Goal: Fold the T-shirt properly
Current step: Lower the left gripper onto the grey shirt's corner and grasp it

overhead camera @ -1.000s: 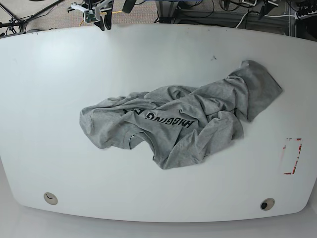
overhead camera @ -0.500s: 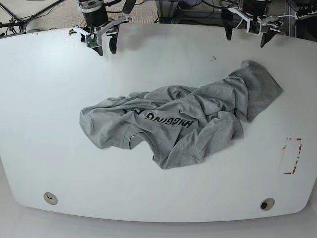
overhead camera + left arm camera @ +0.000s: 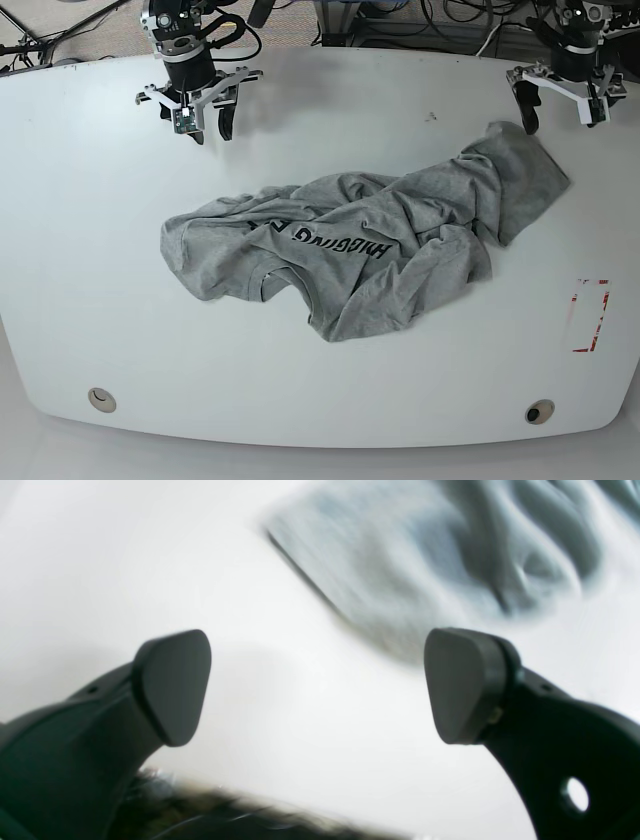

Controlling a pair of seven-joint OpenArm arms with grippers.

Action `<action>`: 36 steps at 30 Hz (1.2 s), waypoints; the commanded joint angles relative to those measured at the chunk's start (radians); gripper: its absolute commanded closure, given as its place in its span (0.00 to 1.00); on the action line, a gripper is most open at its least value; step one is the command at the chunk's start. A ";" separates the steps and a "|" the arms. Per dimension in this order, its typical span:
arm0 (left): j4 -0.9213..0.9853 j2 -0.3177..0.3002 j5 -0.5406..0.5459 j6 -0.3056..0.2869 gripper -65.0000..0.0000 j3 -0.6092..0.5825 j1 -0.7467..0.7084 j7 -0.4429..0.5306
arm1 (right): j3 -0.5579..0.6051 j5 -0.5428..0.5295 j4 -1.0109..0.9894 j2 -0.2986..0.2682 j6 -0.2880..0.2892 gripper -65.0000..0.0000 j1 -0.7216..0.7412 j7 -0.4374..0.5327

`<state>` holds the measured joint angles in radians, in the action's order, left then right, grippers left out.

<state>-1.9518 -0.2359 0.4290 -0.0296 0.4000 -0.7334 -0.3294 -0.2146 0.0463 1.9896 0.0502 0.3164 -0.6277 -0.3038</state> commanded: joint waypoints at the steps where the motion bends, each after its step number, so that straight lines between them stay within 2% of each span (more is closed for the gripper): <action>1: -0.018 -0.007 0.067 -0.002 0.00 0.072 0.019 -0.060 | 0.001 -0.010 0.020 -0.003 0.005 0.63 -0.001 0.019; 3: -0.013 -0.009 0.115 -0.014 0.00 0.109 0.068 -0.127 | 0.004 -0.010 0.018 -0.006 0.005 0.63 0.016 0.018; 7: 0.005 -0.006 0.161 -0.103 0.00 0.175 0.180 -0.274 | 0.043 -0.003 0.020 -0.008 0.005 0.63 0.027 0.018; 11: 0.033 0.034 0.161 -0.115 0.00 0.208 0.277 -0.388 | 0.057 -0.003 0.017 -0.008 0.005 0.63 0.027 0.018; 15: 0.073 0.043 0.161 -0.117 0.00 0.230 0.324 -0.474 | 0.057 -0.003 0.018 -0.008 0.005 0.63 0.019 0.018; 20: 0.162 0.043 0.163 -0.117 0.00 0.233 0.390 -0.486 | 0.057 -0.003 0.017 -0.008 0.005 0.63 0.021 0.018; 28: 0.249 0.043 0.163 -0.117 0.00 0.230 0.417 -0.477 | 0.057 -0.009 0.018 -0.034 0.005 0.63 0.007 0.018; 36: 0.306 0.042 0.161 -0.117 0.00 0.228 0.438 -0.478 | 0.057 -0.010 0.018 -0.033 0.005 0.63 0.002 0.018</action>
<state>-1.6348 -0.1783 0.5846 -0.1432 0.6224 -0.2943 -0.8204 -0.1555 0.0456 1.9877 0.0200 0.3191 -0.6174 -0.3115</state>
